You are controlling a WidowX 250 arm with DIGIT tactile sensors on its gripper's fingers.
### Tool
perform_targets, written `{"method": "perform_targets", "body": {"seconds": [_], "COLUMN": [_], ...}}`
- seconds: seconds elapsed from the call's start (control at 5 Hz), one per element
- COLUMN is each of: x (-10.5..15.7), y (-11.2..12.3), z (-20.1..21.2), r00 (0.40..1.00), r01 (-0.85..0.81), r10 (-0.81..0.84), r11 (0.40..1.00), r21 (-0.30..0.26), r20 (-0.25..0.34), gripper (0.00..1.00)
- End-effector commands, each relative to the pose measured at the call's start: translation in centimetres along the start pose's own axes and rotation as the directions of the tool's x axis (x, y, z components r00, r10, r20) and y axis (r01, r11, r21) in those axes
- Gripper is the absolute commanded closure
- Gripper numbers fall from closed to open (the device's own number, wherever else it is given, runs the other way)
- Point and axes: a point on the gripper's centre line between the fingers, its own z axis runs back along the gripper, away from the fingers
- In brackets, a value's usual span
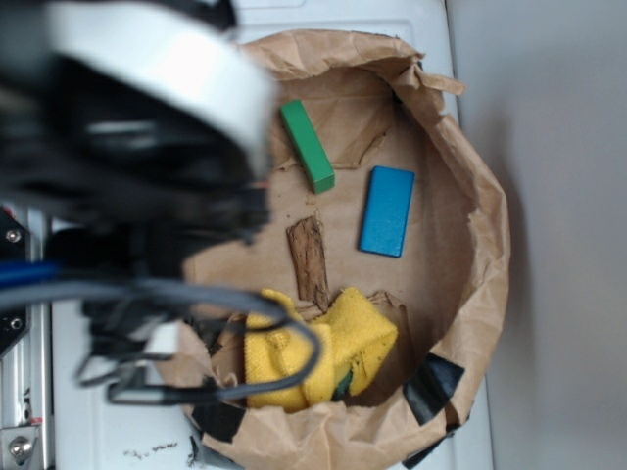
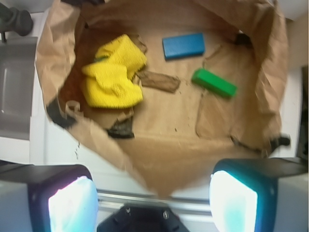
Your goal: Grab the green block.
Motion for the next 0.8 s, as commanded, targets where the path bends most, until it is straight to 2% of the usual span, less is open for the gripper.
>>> {"method": "perform_targets", "body": {"seconds": [0.0, 0.2, 0.4, 0.6], "x": [0.3, 0.3, 2.6, 5.0], "y": [0.3, 0.3, 0.9, 0.9], "z": [1.3, 1.3, -0.7, -2.9], "r00": [0.999, 0.999, 0.976, 0.891], "r01": [-0.012, -0.012, 0.179, 0.421], "r10": [0.011, 0.011, -0.180, -0.415], "r11": [1.000, 1.000, 0.984, 0.907], "r21": [0.007, 0.007, 0.023, 0.006], "r20": [0.051, 0.051, 0.119, 0.186], "gripper": [0.00, 0.00, 0.00, 0.00]}}
